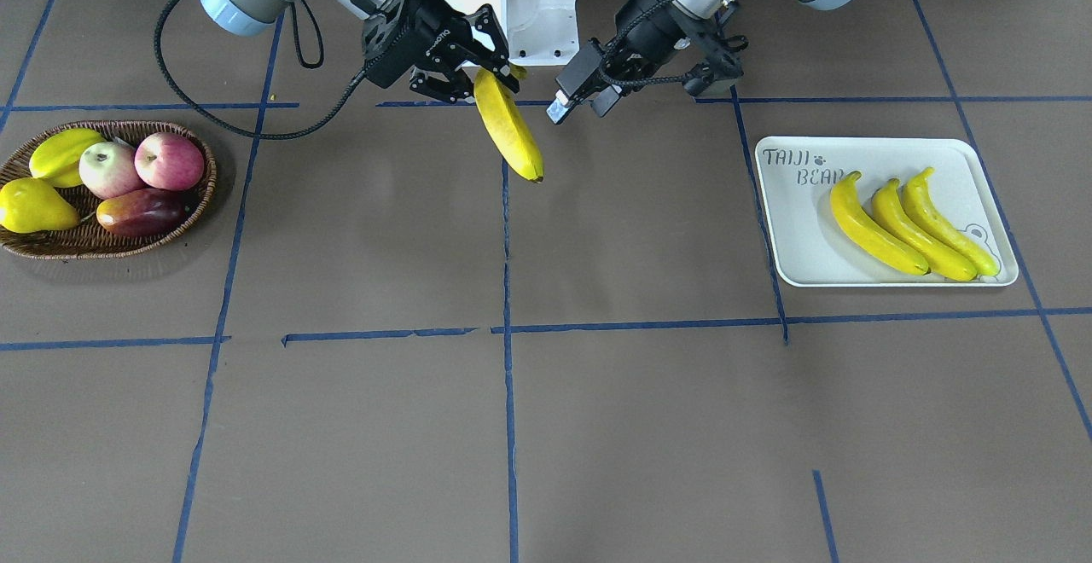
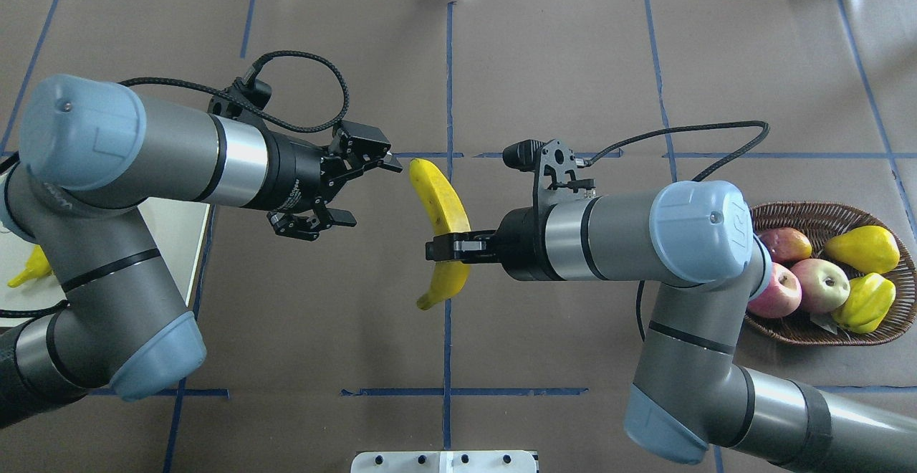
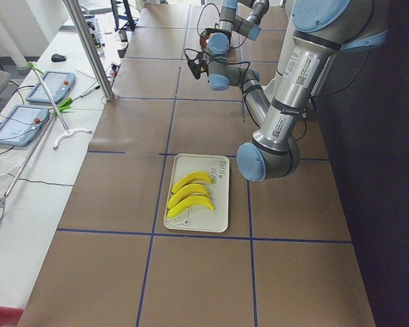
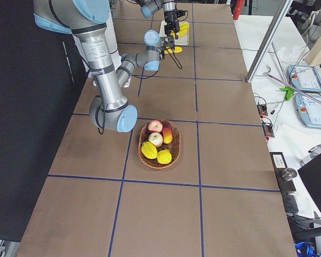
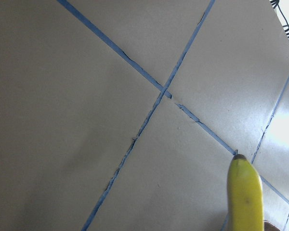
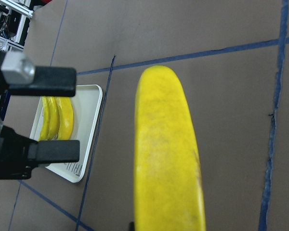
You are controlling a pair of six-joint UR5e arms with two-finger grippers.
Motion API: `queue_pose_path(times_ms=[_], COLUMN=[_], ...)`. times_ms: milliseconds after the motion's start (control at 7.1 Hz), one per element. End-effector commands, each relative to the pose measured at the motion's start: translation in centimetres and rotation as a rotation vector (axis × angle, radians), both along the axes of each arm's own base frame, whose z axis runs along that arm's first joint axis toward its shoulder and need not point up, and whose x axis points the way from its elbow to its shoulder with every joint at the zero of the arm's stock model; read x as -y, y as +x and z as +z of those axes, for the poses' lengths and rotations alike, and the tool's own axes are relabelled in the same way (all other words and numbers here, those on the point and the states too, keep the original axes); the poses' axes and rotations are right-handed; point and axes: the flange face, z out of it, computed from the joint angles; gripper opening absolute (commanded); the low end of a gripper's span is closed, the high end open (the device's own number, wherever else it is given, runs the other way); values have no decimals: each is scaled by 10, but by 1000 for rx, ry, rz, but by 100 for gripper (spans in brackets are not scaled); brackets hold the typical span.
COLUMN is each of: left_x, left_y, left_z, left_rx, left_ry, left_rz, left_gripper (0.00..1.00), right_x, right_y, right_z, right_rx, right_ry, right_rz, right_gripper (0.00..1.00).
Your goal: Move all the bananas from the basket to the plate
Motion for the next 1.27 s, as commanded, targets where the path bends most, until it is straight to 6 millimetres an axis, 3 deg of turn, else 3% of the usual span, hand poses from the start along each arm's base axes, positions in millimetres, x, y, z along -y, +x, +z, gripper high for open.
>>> queue_pose_path(times_ms=[0,564,1127], left_x=[1,-19,-21], left_y=[16,37,38], left_z=[-1,-1,-8], left_rx=[5,6,-3], left_ry=[-15,-11,-7], left_rz=[13,62,65], left_gripper=[100,100,95], right_x=[-15,-24,-24], right_y=[-12,-23,-24], right_z=[-10,-21,-21], right_rx=[11,25,22], right_ry=[6,15,23], right_rz=[-29,13,11], right_gripper=[19,21,40])
